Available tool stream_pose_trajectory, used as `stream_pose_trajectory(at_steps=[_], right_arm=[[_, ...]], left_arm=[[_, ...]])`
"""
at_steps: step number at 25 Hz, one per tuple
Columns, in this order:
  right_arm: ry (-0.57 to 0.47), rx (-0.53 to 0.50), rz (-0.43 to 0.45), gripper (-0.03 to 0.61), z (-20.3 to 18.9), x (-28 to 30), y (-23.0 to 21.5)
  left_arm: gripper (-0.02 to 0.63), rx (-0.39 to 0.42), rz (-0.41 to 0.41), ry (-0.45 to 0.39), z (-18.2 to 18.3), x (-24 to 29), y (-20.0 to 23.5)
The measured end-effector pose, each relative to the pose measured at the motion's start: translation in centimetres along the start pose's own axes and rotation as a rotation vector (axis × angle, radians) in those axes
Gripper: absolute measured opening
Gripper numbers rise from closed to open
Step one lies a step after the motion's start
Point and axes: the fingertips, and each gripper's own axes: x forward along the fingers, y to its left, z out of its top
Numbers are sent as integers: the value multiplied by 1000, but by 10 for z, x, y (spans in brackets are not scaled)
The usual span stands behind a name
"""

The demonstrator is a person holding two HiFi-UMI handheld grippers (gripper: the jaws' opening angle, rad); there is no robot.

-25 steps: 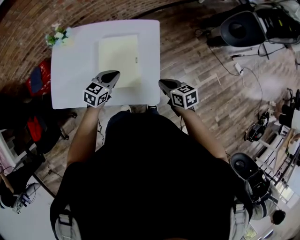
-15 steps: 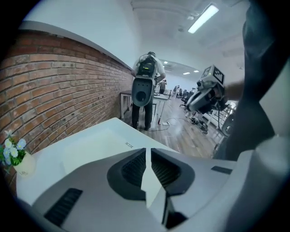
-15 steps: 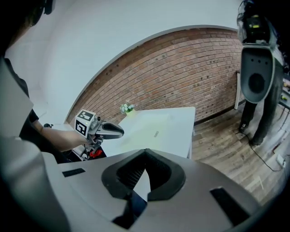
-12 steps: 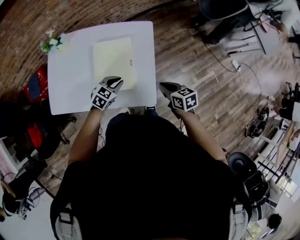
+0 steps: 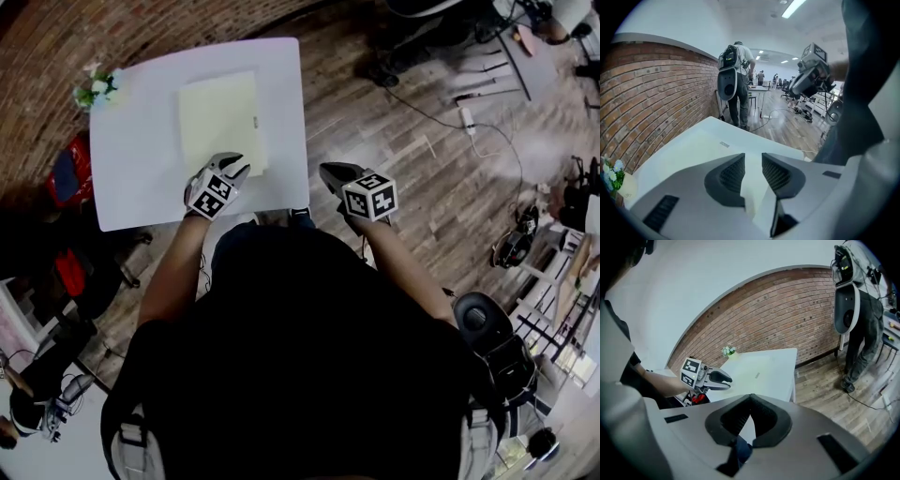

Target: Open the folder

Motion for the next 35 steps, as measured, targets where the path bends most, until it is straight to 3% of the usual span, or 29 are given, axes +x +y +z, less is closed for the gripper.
stream_pose_trajectory(at_steps=[14, 23, 35], right_arm=[[18, 2, -8, 23, -11, -7, -11], [32, -3, -5, 23, -15, -8, -14], [48, -3, -3, 23, -22, -13, -19]], left_arm=[[184, 186, -26, 161, -32, 38, -31], [230, 283, 41, 250, -52, 56, -34], [272, 396, 168, 271, -56, 74, -29]])
